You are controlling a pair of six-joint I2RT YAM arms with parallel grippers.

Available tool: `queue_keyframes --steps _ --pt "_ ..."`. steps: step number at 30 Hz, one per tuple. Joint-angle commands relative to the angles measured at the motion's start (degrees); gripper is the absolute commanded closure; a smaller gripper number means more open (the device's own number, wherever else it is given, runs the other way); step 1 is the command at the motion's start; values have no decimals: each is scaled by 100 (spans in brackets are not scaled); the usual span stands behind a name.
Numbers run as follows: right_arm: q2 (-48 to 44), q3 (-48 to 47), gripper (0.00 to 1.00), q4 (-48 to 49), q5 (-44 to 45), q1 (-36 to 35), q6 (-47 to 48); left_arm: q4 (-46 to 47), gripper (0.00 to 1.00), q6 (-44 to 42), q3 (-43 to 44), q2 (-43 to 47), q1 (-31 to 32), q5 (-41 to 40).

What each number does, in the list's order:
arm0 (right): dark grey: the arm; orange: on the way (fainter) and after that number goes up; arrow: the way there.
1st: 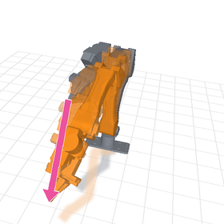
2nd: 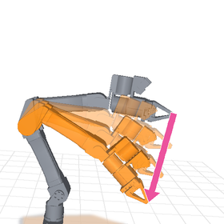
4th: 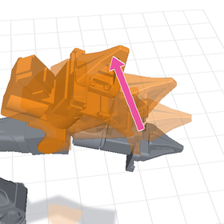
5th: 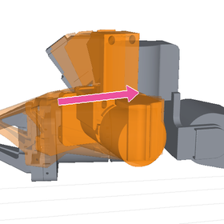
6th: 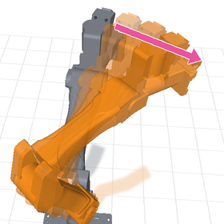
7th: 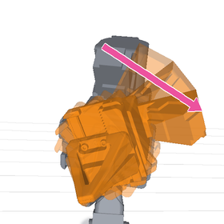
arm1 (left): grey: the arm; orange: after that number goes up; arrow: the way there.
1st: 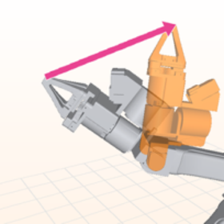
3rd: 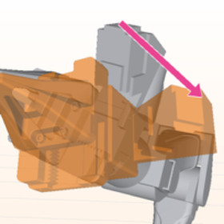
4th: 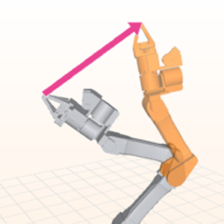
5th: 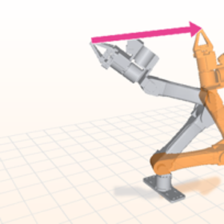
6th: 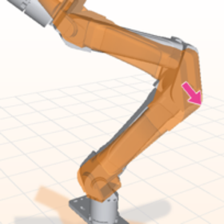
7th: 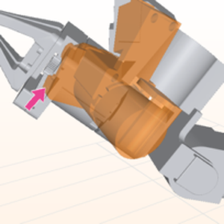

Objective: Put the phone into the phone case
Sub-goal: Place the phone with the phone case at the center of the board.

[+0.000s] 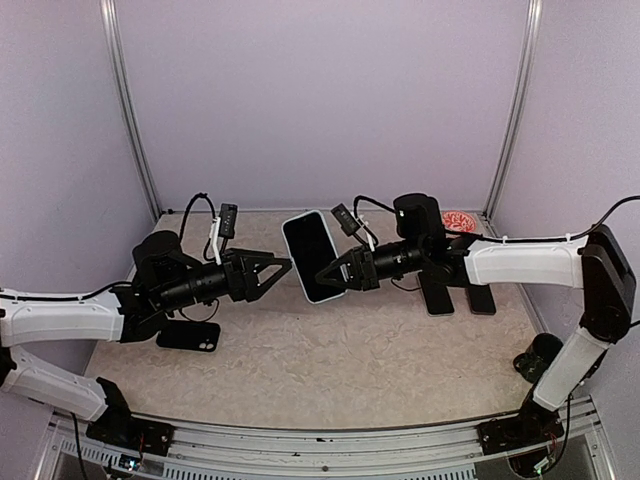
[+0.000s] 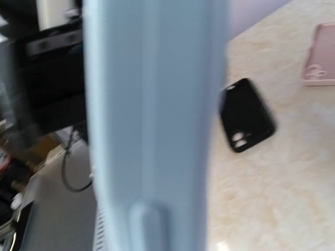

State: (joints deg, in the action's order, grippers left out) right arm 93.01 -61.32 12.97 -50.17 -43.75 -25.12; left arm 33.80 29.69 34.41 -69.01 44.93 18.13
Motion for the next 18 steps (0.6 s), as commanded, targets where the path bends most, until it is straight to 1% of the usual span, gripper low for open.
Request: queue_keyframes --steps 1,3,4,7,10,16,18 --pt "337 -549 100 -59 319 124 -67 54 1 113 -99 178 -108 -306" --pt "556 -812 100 -136 381 233 -135 -47 1 111 -129 289 -172 -443" --pt "994 -1312 100 -232 404 493 -352 -147 1 115 -211 472 -255 -617" --pt "1573 -1914 100 -300 359 776 -611 -252 1 131 -295 644 -323 -729" --pt "2279 -2720 100 -485 268 1040 -817 -354 1 149 -391 878 -344 -820" --pt "4040 -5184 100 -1844 198 1391 -620 -508 1 179 -653 1452 -363 -976" --pt "4495 -5710 100 -1879 155 1509 -685 -566 1 186 -748 1659 -362 -1042"
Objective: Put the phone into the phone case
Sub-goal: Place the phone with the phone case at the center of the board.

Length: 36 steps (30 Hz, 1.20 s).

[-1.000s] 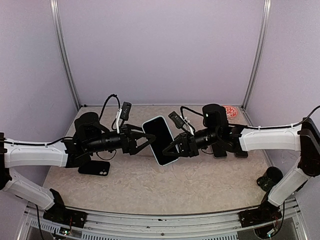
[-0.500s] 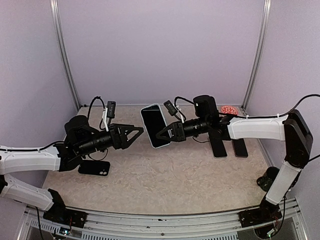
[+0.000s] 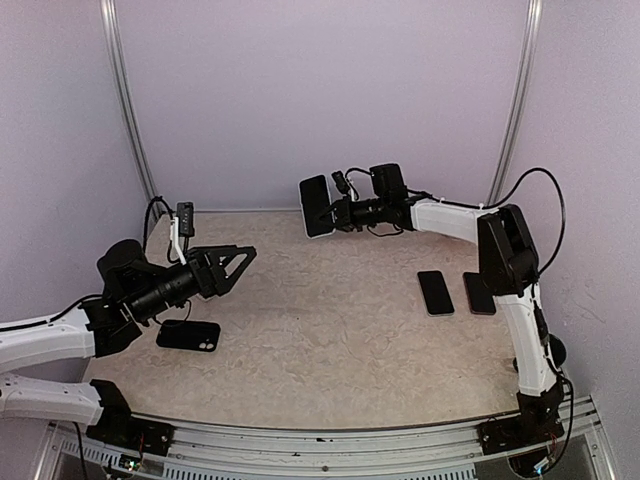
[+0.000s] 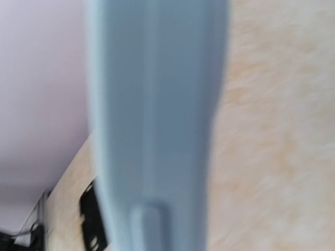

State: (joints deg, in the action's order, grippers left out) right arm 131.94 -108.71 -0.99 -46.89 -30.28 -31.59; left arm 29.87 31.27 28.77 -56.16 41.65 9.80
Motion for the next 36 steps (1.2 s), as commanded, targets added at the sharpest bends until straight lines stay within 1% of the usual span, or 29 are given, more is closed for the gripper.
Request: queue_keyframes --steps 1,7,12,17,20,26,30,32,36 --pt "786 -1200 100 -462 -160 212 -86 -221 1 21 -219 449 -39 -239" --pt "1534 -1600 100 78 -214 433 -498 -488 1 -29 -358 911 -60 -392" --pt "1929 -1845 100 364 -212 465 -507 -479 1 -11 -455 1116 -60 -533" --pt "2225 -1838 100 564 -206 521 -625 -439 1 11 -485 1152 -61 -571" --pt "2341 -1844 97 649 -189 556 -667 -407 1 36 -472 1087 -60 -569" --pt "2478 -1855 84 733 -212 652 -810 -321 1 84 -461 961 -60 -624" --pt "2499 -1852 73 690 -237 681 -813 -268 1 120 -460 885 -60 -638" --pt "2516 -1860 66 664 -268 698 -845 -239 1 146 -469 853 -60 -645" --pt "2525 -1863 64 629 -337 725 -871 -177 1 202 -546 832 -60 -656"
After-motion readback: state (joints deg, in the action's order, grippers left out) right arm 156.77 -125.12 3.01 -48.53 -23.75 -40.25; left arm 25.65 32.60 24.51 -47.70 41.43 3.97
